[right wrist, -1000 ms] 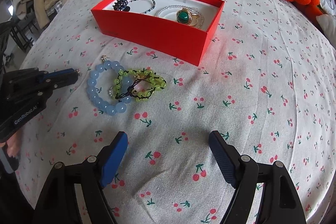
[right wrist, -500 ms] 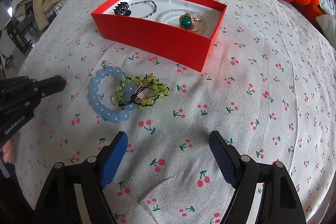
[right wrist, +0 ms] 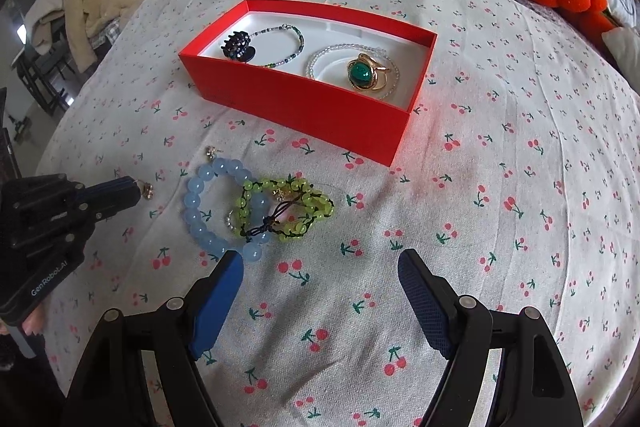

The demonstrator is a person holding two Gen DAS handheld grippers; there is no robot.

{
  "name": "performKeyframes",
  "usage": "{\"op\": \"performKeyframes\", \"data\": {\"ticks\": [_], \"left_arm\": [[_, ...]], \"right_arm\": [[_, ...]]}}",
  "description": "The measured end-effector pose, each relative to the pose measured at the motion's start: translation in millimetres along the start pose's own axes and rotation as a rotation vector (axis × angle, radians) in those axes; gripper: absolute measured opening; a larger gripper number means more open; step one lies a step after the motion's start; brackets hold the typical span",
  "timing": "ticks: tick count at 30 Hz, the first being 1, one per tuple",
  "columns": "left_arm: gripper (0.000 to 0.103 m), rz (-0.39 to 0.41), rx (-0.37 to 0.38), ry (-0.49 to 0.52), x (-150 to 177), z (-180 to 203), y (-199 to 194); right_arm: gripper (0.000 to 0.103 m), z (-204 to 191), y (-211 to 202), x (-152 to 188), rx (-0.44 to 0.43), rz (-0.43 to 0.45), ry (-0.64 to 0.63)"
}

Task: Organize jewelry
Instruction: 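Close right tool on the thin green beaded bracelet while left tool holds the earring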

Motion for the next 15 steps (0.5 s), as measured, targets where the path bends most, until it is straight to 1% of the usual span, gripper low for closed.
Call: {"op": "performKeyframes", "data": {"ticks": [3,5,6,7,9,12,15], "left_arm": [[0.002,-0.01,-0.006,-0.014,1,-2,0],[0.002,-0.01,-0.008,-0.022,1,-4,0],[0.002,-0.011,-0.009,-0.026,1,-5,-1],[0.002,-0.012,-0.011,-0.03,2,-6,-1],[0.002,-0.016,-0.016,-0.035,2,-8,-1],[0.002,-0.019,-0.02,-0.04,2,-9,-1],[0.002,-0.021,-0.023,-0.041,3,-10,-1]], "right_arm": [[0.079,3,-2,-10,-0.039,0.0,0.059],[0.067,7,-1,-16,-0.048,-0.013,0.113],[0.056,11,1,-18,-0.049,-0.023,0.149],[0.047,14,3,-19,-0.059,-0.037,0.188],[0.039,19,9,-22,-0.087,-0.069,0.25],[0.032,20,16,-23,-0.113,-0.101,0.29],[0.027,13,24,-20,-0.119,-0.141,0.28]]}}
Point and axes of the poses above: each gripper's, at about its wrist camera, not at the fingertips, and y roughly the way its jaws point, z to its right, x to its underside, the point moved 9 cm from there along y, roughly the way its jaws point, and after that the axes turned 12 degrees about x, right-handed, at the moved point
